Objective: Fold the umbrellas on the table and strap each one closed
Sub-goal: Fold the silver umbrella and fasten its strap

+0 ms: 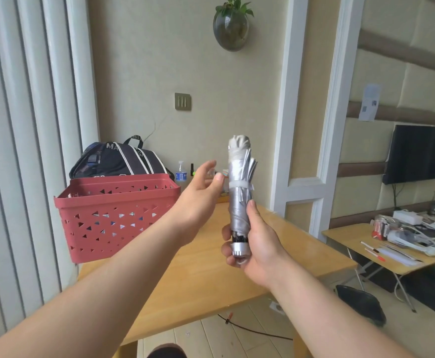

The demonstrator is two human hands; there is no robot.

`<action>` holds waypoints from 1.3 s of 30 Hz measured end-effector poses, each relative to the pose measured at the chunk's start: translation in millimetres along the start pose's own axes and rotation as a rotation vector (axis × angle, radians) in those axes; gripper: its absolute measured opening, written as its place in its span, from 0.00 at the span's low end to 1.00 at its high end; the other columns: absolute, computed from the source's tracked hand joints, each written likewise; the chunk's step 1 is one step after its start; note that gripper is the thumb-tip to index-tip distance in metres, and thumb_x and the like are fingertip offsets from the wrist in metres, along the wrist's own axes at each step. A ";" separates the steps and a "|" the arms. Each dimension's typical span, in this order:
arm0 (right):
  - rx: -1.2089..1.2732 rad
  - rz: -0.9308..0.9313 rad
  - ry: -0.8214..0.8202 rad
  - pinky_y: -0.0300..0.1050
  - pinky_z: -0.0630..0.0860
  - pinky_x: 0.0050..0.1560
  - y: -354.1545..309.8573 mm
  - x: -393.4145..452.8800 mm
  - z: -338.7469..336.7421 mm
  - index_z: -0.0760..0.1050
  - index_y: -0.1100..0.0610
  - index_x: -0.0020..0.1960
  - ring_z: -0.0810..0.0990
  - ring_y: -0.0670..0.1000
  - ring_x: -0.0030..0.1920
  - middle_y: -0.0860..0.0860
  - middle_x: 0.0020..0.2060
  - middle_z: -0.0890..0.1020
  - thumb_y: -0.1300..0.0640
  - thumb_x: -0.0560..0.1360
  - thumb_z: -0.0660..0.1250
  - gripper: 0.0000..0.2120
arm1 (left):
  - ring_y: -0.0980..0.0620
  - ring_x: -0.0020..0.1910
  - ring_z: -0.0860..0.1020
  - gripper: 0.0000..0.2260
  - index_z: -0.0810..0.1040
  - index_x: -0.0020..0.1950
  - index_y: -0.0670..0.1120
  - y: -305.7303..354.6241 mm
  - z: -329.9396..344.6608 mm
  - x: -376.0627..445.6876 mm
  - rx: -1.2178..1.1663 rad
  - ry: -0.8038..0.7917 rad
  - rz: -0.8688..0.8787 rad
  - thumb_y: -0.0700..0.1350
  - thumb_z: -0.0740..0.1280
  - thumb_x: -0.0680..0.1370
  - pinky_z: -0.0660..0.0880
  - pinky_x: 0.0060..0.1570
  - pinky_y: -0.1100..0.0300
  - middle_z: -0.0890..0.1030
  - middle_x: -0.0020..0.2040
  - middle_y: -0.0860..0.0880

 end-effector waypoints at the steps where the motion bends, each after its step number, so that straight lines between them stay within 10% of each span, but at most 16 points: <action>1: 0.012 -0.005 0.012 0.41 0.66 0.29 0.6 0.3 -3.9 0.75 0.49 0.60 0.72 0.54 0.28 0.55 0.34 0.77 0.30 0.82 0.54 0.25 | 0.51 0.59 0.80 0.14 0.75 0.68 0.55 -2.5 -9.6 -1.0 0.071 0.082 0.028 0.58 0.62 0.85 0.75 0.57 0.54 0.83 0.60 0.51; 5: -0.036 -0.030 0.068 0.41 0.65 0.28 3.0 2.9 -15.2 0.75 0.51 0.54 0.72 0.54 0.26 0.55 0.31 0.74 0.32 0.83 0.53 0.24 | 0.58 0.41 0.78 0.12 0.81 0.48 0.53 -16.5 -0.5 -12.6 0.277 0.035 0.050 0.58 0.64 0.84 0.74 0.43 0.57 0.82 0.41 0.59; 25: -0.171 -0.247 0.186 0.39 0.61 0.25 -3.6 1.0 -27.9 0.75 0.48 0.48 0.69 0.53 0.23 0.56 0.31 0.74 0.42 0.86 0.54 0.16 | 0.59 0.40 0.78 0.08 0.81 0.47 0.51 -29.6 18.3 -25.5 0.110 0.100 0.078 0.52 0.68 0.83 0.76 0.46 0.60 0.83 0.39 0.58; 39: -0.322 -0.321 0.262 0.43 0.69 0.27 -2.7 -9.3 -29.0 0.77 0.44 0.51 0.74 0.54 0.31 0.54 0.37 0.77 0.45 0.86 0.56 0.12 | 0.61 0.28 0.73 0.11 0.80 0.47 0.45 -34.5 21.6 -23.2 0.179 0.092 0.007 0.51 0.69 0.83 0.69 0.29 0.68 0.78 0.33 0.57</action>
Point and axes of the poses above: each hand's wrist, its own x-axis towards the middle knuckle, its own z-axis out of the palm, y = z × x, the point moved 10 cm from there along x, towards the middle knuckle
